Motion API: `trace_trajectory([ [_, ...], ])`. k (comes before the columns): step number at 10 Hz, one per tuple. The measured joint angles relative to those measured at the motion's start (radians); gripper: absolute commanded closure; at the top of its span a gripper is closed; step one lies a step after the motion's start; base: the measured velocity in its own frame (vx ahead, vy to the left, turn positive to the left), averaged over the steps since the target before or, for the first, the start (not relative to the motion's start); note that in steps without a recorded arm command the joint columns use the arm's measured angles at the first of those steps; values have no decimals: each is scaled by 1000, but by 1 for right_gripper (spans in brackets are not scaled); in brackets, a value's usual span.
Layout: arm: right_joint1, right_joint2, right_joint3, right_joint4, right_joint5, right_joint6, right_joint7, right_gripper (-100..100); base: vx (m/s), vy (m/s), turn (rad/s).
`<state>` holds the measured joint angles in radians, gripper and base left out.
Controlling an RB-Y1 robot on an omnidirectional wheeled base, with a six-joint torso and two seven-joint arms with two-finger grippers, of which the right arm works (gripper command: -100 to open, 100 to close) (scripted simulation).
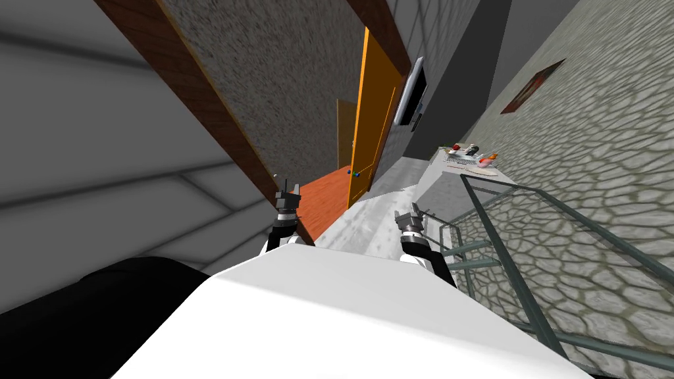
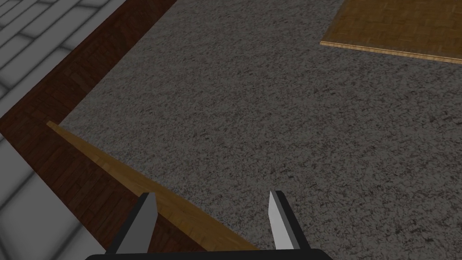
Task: Push the door open
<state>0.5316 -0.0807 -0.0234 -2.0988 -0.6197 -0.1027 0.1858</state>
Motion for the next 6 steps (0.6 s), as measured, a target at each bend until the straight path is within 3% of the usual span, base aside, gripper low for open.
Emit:
trace_trajectory([
  [4,-2,-15,-14,56,-109,51,47,-100,97,-35,149],
  [6,3,-11,-21,70,-164,88,77,-100,85,-39,142],
])
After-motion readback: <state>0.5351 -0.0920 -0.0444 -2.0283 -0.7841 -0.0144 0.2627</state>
